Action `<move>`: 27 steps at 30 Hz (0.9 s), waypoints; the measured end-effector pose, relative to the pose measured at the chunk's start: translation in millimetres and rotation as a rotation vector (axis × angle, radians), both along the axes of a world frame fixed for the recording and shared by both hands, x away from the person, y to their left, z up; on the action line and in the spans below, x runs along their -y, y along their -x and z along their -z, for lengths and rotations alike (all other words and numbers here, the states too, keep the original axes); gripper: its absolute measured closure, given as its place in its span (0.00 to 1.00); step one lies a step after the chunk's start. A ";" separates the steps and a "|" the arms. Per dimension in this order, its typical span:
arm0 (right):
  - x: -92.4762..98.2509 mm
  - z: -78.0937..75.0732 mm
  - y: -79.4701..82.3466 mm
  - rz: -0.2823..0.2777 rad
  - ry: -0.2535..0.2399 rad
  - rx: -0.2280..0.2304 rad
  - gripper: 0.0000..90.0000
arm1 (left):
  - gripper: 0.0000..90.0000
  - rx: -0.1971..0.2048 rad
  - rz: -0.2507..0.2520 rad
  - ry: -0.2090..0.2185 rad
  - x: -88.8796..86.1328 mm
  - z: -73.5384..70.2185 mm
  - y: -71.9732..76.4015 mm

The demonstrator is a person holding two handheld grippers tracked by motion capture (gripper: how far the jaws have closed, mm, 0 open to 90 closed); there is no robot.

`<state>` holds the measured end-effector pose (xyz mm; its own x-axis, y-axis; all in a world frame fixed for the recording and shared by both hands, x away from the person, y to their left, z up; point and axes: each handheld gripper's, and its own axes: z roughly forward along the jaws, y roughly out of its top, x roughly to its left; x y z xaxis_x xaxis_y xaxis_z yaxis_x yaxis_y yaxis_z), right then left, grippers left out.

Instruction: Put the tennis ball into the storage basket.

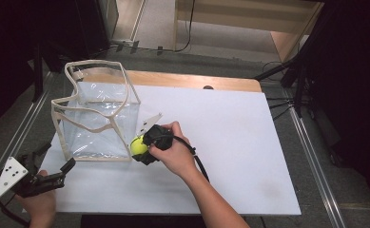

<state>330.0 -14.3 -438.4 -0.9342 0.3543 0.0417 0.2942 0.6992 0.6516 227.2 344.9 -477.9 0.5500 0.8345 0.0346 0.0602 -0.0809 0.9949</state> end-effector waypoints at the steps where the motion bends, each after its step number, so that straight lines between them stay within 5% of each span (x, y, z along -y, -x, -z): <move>1: -0.1 -0.6 -0.6 -0.006 -0.004 0.004 0.26 | 0.06 0.000 0.001 0.001 0.0 0.0 0.0; 27: 1.8 -26.6 -8.6 -0.006 -0.026 0.018 0.26 | 0.06 0.000 0.000 0.001 -0.2 0.1 -0.4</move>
<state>338.5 -16.1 -411.8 -0.9371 0.3473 0.0336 0.2776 0.6839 0.6747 227.7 345.1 -478.0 0.5500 0.8345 0.0336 0.0601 -0.0797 0.9950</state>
